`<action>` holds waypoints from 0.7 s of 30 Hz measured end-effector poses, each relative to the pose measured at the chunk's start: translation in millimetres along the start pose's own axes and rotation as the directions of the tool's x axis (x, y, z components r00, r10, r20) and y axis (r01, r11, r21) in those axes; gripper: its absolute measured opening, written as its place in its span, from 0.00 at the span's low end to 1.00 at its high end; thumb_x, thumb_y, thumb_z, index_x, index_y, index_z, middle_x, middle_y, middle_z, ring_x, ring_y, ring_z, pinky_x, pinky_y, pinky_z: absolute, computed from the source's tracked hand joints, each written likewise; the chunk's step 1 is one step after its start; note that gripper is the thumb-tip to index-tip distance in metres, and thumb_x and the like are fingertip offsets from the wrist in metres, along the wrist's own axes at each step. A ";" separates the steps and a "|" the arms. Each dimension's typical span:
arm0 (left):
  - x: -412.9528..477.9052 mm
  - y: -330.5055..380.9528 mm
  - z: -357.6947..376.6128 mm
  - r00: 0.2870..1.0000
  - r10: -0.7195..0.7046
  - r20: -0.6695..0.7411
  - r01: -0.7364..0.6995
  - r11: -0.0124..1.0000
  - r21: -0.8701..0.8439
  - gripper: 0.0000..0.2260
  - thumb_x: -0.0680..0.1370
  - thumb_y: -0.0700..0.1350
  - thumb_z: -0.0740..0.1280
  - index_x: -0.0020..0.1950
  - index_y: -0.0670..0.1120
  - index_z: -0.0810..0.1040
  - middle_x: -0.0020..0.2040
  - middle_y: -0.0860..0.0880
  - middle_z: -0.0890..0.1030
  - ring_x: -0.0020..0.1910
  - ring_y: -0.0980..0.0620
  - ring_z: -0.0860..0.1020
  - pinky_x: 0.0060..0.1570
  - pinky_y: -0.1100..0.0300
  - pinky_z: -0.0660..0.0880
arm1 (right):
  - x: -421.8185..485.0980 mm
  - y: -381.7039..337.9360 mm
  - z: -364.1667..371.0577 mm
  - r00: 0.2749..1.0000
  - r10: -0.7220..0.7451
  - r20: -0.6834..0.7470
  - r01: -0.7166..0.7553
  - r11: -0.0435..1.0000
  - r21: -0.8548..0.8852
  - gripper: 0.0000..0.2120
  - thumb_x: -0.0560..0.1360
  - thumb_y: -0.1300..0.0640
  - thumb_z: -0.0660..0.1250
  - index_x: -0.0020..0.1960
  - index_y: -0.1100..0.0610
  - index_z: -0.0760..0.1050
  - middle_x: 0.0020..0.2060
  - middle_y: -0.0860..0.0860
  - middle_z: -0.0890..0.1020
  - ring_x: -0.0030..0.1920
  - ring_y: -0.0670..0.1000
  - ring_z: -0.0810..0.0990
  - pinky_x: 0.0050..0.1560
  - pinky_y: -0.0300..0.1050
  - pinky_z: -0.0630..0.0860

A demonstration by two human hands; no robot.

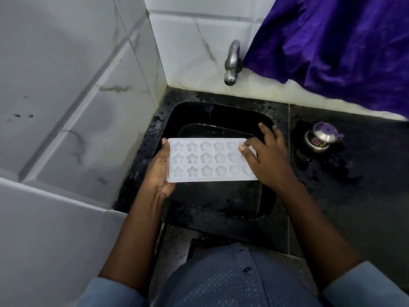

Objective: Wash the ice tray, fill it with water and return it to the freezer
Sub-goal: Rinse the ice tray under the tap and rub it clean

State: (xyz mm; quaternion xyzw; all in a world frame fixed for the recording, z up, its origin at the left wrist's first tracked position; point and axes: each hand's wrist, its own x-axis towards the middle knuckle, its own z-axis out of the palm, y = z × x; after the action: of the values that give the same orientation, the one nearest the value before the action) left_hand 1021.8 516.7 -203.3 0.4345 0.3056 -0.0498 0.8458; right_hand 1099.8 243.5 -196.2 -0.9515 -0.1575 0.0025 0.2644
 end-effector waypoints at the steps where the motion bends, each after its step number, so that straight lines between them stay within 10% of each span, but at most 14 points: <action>1: -0.2 -0.3 0.7 1.000 -0.002 -0.008 0.002 1.000 -0.003 0.32 0.85 0.67 0.56 0.75 0.43 0.77 0.66 0.39 0.85 0.62 0.40 0.86 0.47 0.44 0.86 | -0.5 -0.7 0.4 1.000 -0.004 0.001 0.004 1.000 0.000 0.19 0.82 0.35 0.56 0.59 0.44 0.80 0.82 0.53 0.59 0.82 0.55 0.46 0.76 0.67 0.57; 21: -8.9 -7.5 1.8 1.000 -0.018 0.002 0.018 1.000 0.001 0.32 0.86 0.67 0.54 0.75 0.43 0.77 0.67 0.39 0.84 0.63 0.39 0.85 0.51 0.43 0.85 | -9.1 -19.6 5.7 0.990 -0.138 0.007 0.138 0.990 0.007 0.15 0.80 0.35 0.62 0.57 0.44 0.75 0.82 0.50 0.59 0.82 0.56 0.47 0.72 0.68 0.58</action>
State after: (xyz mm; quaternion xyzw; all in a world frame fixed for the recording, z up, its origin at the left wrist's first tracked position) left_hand 1012.9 509.1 -202.8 0.4324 0.3083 -0.0580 0.8453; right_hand 1084.8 259.5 -191.9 -0.9373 -0.2240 -0.0115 0.2666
